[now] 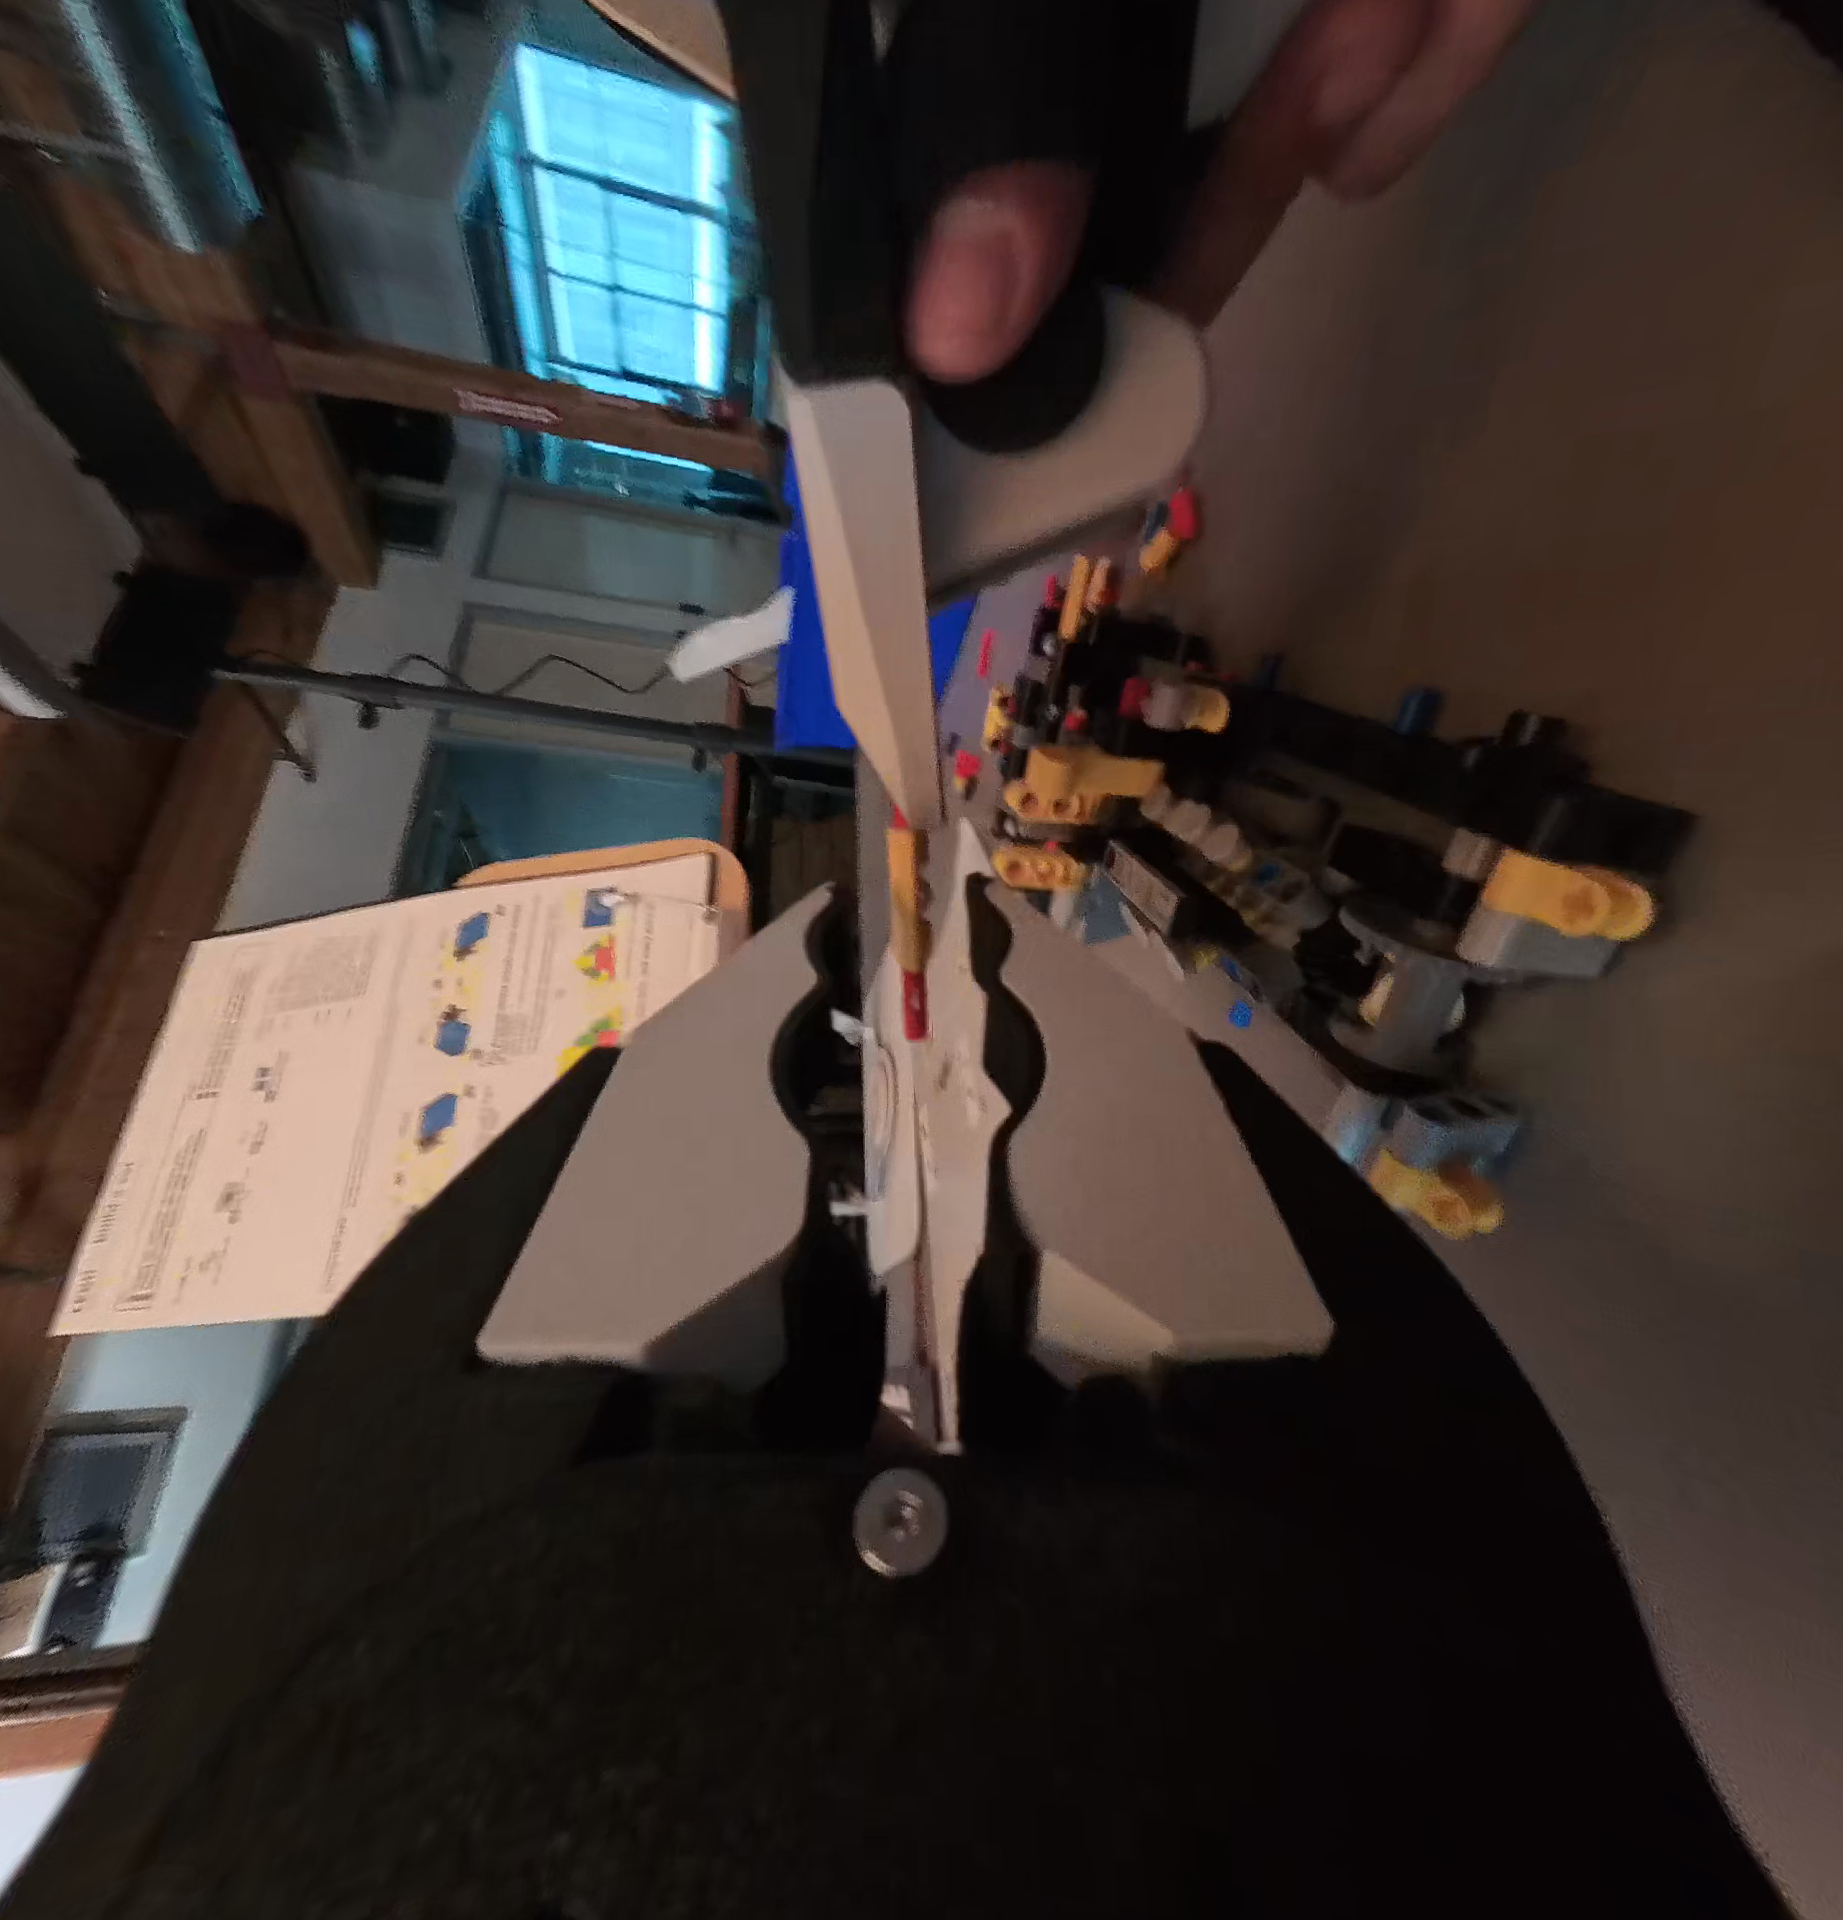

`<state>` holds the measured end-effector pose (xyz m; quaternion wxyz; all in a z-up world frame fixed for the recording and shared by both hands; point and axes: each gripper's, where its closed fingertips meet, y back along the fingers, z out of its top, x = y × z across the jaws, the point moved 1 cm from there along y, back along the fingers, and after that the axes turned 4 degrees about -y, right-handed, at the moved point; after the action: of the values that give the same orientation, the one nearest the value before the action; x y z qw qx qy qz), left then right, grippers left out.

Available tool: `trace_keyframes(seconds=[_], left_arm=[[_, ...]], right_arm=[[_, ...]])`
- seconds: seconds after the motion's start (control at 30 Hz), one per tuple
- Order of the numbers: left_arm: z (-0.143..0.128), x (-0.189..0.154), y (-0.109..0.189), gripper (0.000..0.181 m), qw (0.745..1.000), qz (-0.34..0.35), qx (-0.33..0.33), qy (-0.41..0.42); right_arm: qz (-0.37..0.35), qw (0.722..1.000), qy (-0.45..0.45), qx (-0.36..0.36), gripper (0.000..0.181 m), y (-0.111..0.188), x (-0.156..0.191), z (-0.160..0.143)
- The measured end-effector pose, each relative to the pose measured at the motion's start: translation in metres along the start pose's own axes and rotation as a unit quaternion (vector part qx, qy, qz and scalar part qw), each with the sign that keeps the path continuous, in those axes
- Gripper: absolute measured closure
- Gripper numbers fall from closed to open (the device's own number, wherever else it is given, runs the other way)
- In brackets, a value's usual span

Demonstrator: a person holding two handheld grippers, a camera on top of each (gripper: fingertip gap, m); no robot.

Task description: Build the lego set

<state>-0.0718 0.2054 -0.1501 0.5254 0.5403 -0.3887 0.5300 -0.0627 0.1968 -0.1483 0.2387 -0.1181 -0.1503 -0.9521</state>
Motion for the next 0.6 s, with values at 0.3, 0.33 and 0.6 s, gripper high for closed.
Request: trace_keyframes(seconds=[0.3, 0.33, 0.6], left_arm=[[-0.020, -0.016, -0.008, 0.174, 0.999, 0.007, -0.014, -0.045], [-0.021, -0.018, -0.009, 0.174, 0.998, 0.008, -0.016, -0.056], [-0.014, -0.028, -0.026, 0.175, 0.997, -0.015, -0.023, -0.079]], right_arm=[[-0.064, 0.993, 0.100, 0.007, 0.162, 0.015, -0.022, -0.001], [-0.085, 0.986, 0.137, 0.043, 0.154, 0.013, -0.030, -0.011], [-0.081, 0.986, 0.129, 0.063, 0.161, 0.013, -0.031, -0.021]])
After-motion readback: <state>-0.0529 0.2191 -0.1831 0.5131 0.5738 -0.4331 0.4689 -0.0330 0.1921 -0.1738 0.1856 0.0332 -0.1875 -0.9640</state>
